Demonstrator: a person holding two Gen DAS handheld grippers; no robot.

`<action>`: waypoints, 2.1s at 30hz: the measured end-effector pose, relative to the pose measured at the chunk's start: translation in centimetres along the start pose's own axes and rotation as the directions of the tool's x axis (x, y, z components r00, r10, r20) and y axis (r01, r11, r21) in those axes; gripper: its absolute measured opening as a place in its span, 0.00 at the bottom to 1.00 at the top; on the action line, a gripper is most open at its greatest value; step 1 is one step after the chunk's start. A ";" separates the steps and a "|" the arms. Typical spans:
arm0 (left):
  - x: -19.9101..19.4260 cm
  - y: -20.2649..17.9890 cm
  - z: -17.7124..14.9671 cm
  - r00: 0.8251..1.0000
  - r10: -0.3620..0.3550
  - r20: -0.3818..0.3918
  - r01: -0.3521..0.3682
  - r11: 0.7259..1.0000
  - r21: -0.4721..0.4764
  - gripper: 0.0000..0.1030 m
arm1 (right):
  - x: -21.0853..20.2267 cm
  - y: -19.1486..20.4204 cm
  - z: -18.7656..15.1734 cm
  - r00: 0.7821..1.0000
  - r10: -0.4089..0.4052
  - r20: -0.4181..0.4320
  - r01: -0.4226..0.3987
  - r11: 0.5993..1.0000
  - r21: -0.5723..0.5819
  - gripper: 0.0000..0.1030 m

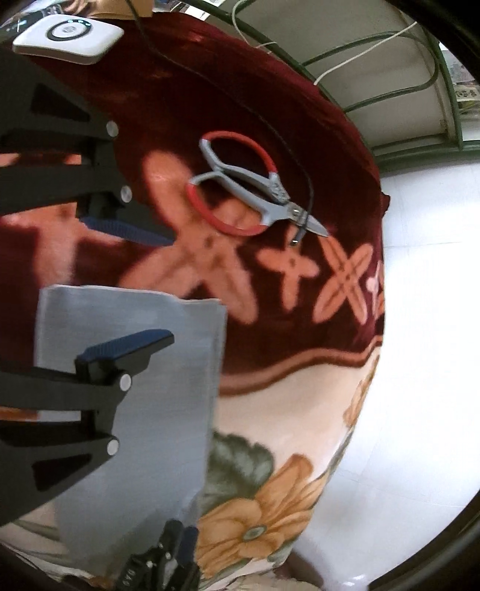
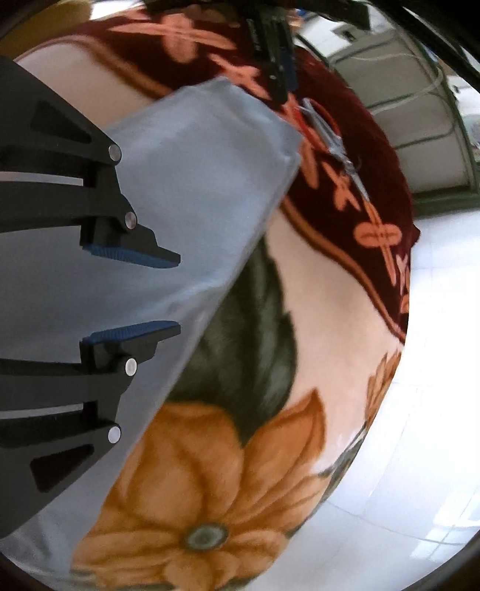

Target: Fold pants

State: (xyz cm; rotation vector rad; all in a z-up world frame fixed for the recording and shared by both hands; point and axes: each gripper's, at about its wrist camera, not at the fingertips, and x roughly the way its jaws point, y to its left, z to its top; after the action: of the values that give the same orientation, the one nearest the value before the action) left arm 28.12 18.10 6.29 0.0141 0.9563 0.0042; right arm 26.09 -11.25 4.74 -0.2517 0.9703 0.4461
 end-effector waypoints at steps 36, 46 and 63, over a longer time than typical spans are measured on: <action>-1.9 -0.5 -2.5 0.988 -0.128 -0.090 0.114 0.983 -0.143 0.04 | -4.1 5.6 -9.2 0.981 0.135 -0.138 -0.149 0.984 -0.099 0.35; -2.7 -1.1 -0.5 0.989 -0.132 -0.066 0.124 0.986 -0.114 0.04 | -2.6 5.8 -9.0 0.973 0.168 -0.158 -0.186 0.977 -0.105 0.37; -4.4 -3.2 6.2 0.981 -0.189 0.037 0.191 0.978 -0.081 0.04 | -8.9 1.8 -5.8 0.977 0.174 0.125 -0.180 0.983 0.036 0.03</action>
State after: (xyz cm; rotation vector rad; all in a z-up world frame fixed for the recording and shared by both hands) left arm 30.63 14.83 13.43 -0.1550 0.9249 -0.1318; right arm 16.66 -14.20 9.07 -0.0942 0.8865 0.5938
